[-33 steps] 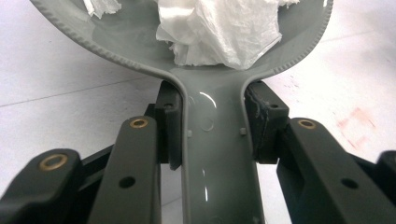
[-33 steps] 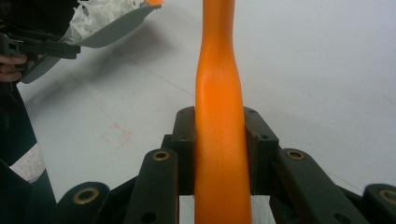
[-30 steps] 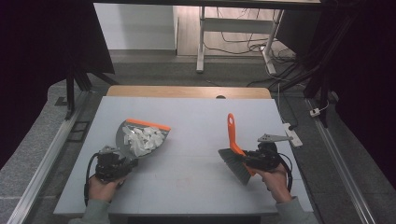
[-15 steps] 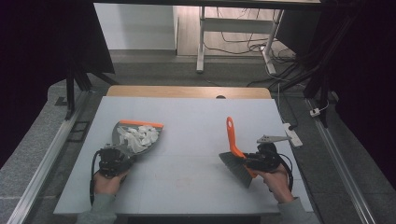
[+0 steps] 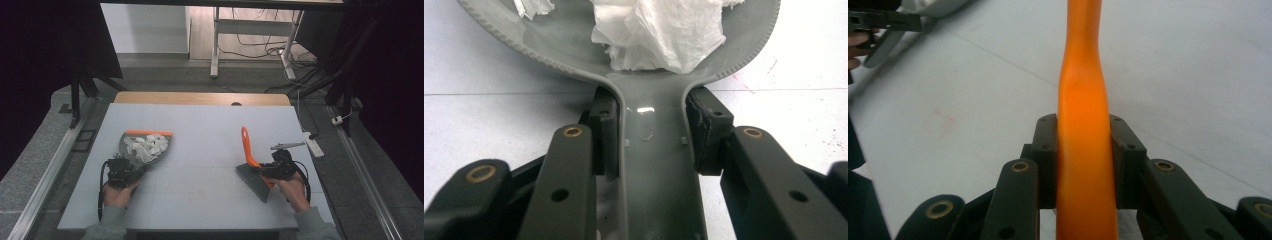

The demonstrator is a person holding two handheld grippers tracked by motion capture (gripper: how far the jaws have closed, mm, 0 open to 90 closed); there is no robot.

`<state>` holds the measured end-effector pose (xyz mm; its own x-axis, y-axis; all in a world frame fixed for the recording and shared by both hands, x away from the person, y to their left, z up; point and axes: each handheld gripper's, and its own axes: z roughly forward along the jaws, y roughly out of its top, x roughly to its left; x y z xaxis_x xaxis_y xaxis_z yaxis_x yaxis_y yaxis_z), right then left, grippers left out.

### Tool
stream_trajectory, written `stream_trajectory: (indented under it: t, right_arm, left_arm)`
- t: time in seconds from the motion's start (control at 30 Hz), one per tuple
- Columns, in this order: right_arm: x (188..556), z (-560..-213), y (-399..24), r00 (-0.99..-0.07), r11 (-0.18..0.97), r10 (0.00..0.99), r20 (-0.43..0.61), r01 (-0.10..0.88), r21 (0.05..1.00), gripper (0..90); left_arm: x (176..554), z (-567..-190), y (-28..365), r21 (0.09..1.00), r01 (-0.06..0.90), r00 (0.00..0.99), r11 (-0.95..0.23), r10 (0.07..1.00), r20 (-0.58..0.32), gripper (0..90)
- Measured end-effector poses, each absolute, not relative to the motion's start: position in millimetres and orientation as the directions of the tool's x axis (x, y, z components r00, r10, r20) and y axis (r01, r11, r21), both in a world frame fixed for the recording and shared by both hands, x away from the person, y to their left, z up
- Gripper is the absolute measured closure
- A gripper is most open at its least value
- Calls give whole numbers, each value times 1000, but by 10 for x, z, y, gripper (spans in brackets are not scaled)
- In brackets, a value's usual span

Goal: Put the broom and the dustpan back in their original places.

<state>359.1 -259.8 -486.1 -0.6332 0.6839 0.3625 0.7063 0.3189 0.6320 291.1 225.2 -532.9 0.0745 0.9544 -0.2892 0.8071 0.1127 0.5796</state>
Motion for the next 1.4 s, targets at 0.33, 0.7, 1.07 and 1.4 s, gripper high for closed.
stream_trajectory:
  t: [0.33, 0.7, 1.07, 1.4]
  right_arm:
    - [3728, -4924, -2685, -613, 334, 723, 317, 713, 617, 664]
    - [3804, -5007, -2714, -602, 373, 760, 244, 712, 595, 558]
    - [3763, -4975, -2720, -597, 399, 790, 141, 675, 621, 528]
    - [3542, -4883, -2722, -662, 440, 741, 111, 604, 664, 517]
  left_arm:
    - [2926, -5347, 2213, 578, 809, 70, 106, 959, -274, 613]
    - [2915, -5331, 2236, 597, 796, 77, 93, 964, -253, 389]
    - [2770, -5175, 2267, 643, 766, 170, 3, 963, -207, 265]
    - [2566, -4986, 2296, 676, 711, 416, -194, 891, -182, 328]
